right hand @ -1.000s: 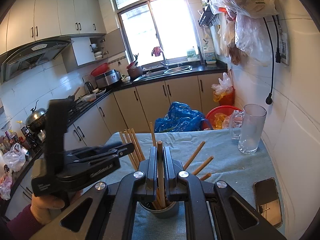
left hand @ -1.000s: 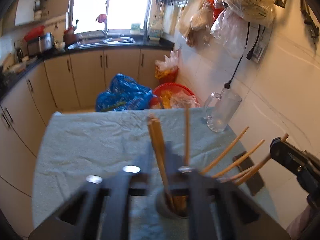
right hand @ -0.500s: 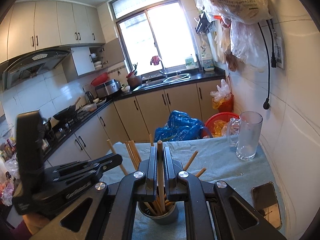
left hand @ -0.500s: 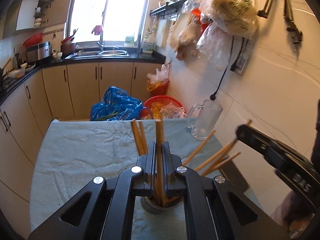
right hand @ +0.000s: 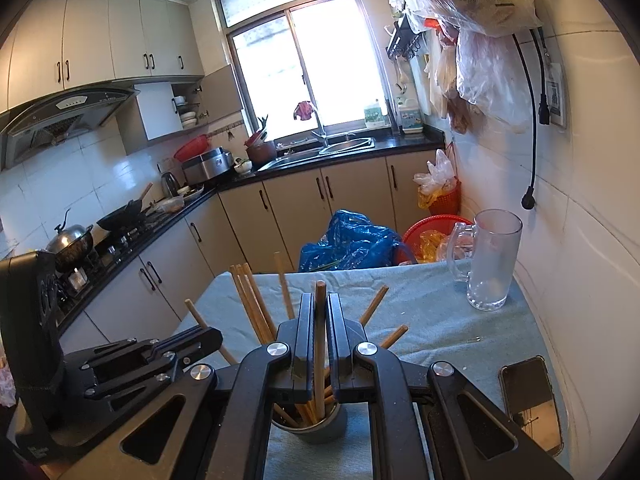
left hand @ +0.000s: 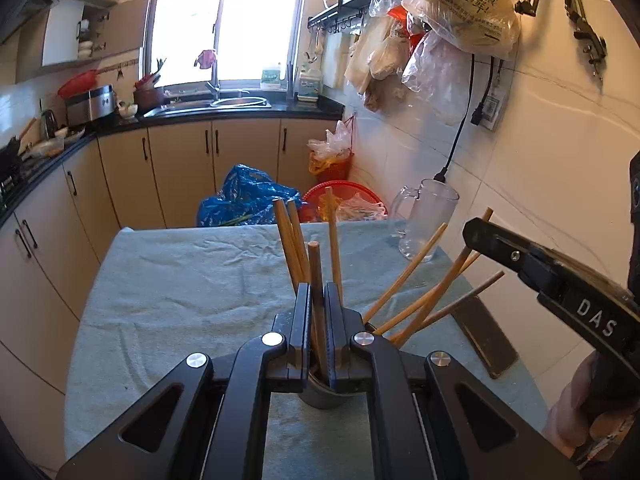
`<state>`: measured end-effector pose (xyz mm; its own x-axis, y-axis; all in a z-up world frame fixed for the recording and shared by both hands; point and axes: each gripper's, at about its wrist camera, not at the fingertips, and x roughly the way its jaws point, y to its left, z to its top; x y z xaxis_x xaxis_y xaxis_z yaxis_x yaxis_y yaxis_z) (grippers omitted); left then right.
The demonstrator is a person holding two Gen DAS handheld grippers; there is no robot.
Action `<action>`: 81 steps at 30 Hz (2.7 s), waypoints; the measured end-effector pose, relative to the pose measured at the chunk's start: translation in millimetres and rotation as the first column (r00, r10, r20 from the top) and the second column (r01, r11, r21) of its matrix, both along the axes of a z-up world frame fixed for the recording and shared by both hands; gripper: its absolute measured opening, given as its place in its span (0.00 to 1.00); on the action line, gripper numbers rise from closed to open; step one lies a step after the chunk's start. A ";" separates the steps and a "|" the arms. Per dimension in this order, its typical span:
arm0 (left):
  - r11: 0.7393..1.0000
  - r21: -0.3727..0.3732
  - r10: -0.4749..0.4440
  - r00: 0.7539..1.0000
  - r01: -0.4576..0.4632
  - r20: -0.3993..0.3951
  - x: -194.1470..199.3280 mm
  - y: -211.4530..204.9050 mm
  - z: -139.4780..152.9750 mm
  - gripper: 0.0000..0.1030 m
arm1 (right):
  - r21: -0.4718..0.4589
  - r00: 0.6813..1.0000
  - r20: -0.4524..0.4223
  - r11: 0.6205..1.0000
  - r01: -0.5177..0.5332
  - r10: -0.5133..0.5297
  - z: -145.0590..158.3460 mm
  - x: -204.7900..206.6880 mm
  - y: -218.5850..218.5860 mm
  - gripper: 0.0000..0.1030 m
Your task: Organize utensils
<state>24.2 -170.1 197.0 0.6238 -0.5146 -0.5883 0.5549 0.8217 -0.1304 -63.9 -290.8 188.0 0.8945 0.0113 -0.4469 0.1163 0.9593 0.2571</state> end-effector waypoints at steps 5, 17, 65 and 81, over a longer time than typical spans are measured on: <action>1.000 0.004 0.009 1.000 -0.009 0.002 -1.4 3.2 0.1 0.06 | -0.003 1.000 0.000 1.000 0.001 -0.001 -0.4 0.6 -0.1 0.07; 0.999 0.011 0.043 0.999 -0.043 -0.005 -6.0 10.5 1.1 0.06 | -0.018 1.000 -0.018 1.000 0.006 -0.007 2.0 2.9 0.8 0.10; 0.898 -0.007 0.434 0.882 -0.440 0.184 -207.2 125.7 -11.6 1.00 | -0.183 0.985 -0.051 0.971 0.151 -0.163 -42.2 -196.7 75.3 0.80; 0.903 0.127 0.404 0.912 -0.410 0.069 -184.3 110.2 -51.8 1.00 | -0.162 0.971 -0.176 0.978 0.133 -0.162 -73.5 -165.5 79.8 0.80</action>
<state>-160.2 -59.8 145.2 0.7862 -0.1278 -0.6046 0.1709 0.9852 0.0140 -229.4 -211.0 114.4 0.7815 -0.1935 -0.5932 0.2920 0.9536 0.0735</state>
